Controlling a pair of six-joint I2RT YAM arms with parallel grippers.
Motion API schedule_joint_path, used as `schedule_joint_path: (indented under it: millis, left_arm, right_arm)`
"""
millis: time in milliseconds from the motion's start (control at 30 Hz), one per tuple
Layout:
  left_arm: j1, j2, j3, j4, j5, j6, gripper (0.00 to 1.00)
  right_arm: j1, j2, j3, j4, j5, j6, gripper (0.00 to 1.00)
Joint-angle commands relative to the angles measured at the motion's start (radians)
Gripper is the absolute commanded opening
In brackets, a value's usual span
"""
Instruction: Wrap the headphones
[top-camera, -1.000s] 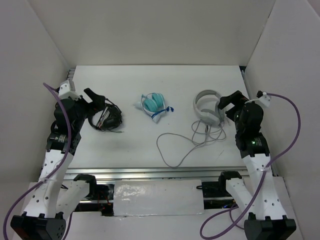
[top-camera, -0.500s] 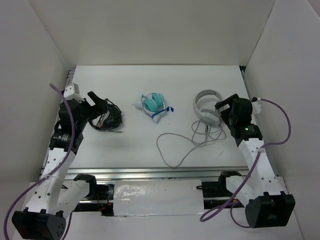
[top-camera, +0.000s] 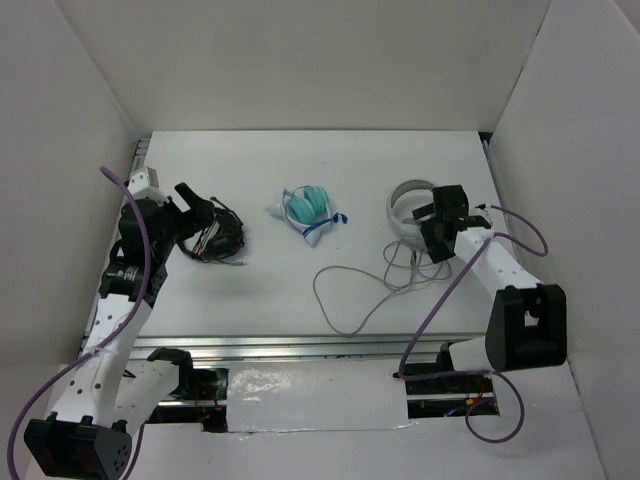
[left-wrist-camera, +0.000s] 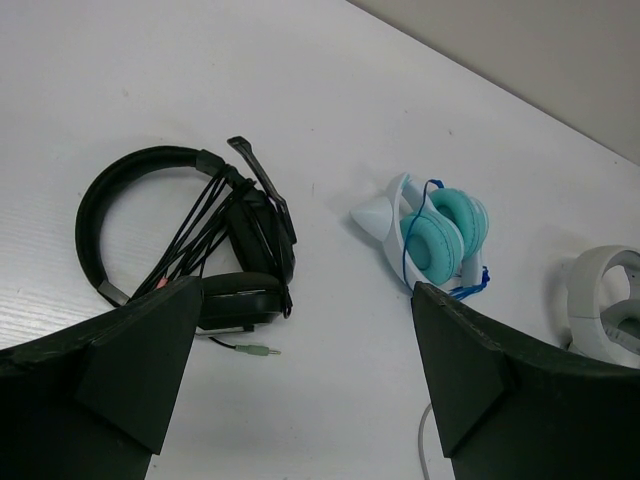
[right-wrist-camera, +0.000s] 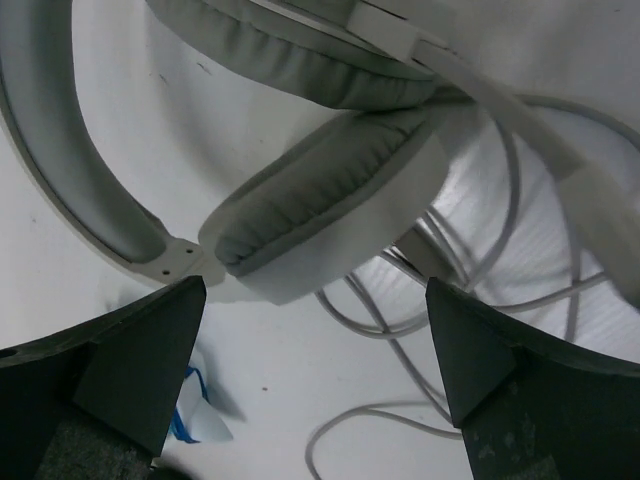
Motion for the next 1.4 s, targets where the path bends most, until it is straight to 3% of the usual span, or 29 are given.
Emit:
schedule_joint_path:
  millis: [0,333,600,700,733,900,1000,1133,1200,1233,1367]
  left_arm:
    - [0.003,-0.011,0.003,0.022,-0.014,-0.008,0.99]
    - [0.003,-0.013,-0.021,0.064,0.038,0.004,0.99]
    - [0.005,-0.004,-0.025,0.075,0.029,0.001,0.99]
    - [0.005,0.004,-0.012,0.058,0.014,0.0,0.99]
    - [0.005,0.007,-0.008,0.052,0.014,-0.002,0.99]
    - [0.003,0.004,-0.011,0.058,0.028,-0.008,0.99]
    - [0.005,-0.001,-0.012,0.057,0.023,-0.011,0.99]
    - [0.005,-0.005,-0.009,0.057,0.032,-0.012,0.99]
    - [0.003,0.002,-0.002,0.058,0.066,-0.006,0.99]
    - [0.005,0.011,0.005,0.058,0.081,-0.005,0.99]
    - [-0.014,0.111,0.066,0.043,0.231,0.027,0.99]
  right_arm:
    - [0.02,0.072,0.113,-0.031,0.019,0.063,1.0]
    - [0.022,0.236,0.198,-0.068,0.035,0.082,1.0]
    - [-0.002,0.248,0.183,-0.08,0.073,0.047,0.97]
    - [-0.006,0.236,0.172,-0.1,0.105,0.027,0.82]
    - [-0.007,0.232,0.167,-0.097,0.125,0.017,0.71]
    - [-0.015,0.248,0.178,-0.152,0.185,-0.022,0.69]
    - [-0.015,0.25,0.181,-0.173,0.219,-0.047,0.49]
    - [-0.009,0.21,0.169,-0.154,0.248,-0.119,0.3]
    - [0.016,0.173,0.172,-0.115,0.254,-0.182,0.07]
    - [0.025,0.161,0.187,-0.12,0.256,-0.218,0.01]
    - [0.08,0.147,0.25,-0.162,0.317,-0.274,0.0]
